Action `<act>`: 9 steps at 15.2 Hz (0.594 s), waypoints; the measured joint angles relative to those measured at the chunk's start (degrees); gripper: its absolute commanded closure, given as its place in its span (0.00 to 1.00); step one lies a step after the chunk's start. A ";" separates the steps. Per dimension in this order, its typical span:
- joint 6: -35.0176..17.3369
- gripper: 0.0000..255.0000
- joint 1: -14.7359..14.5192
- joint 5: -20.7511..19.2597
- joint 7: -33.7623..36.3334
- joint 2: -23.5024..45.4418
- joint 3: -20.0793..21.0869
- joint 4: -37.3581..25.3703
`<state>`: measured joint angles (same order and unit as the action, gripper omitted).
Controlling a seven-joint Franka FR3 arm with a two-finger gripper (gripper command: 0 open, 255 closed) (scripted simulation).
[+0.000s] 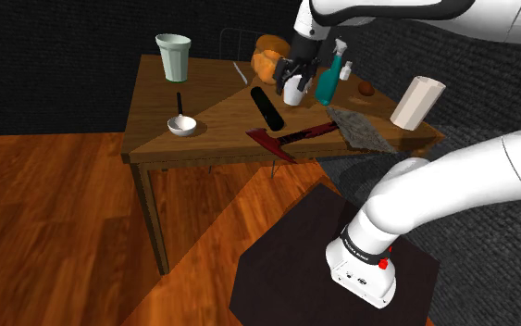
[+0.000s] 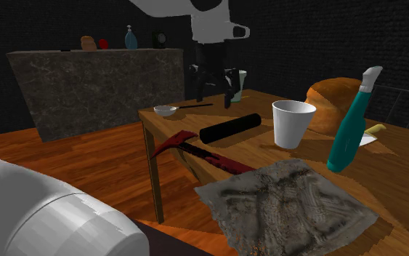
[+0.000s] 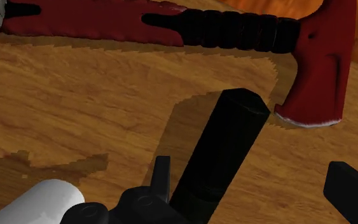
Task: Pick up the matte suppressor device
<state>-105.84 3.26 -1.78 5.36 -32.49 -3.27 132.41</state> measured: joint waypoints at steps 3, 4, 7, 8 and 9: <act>-4.09 0.00 0.53 3.00 2.19 6.35 -1.53 -1.70; -5.18 0.00 0.72 4.09 2.65 8.67 -2.19 -2.71; -8.19 0.00 1.06 7.72 4.13 14.91 -3.83 -5.31; -9.20 0.00 1.11 8.95 4.45 17.14 -4.30 -6.34; -9.99 0.00 1.18 9.57 4.56 17.92 -4.54 -6.19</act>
<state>-115.83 4.43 7.79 9.91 -14.57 -7.81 126.21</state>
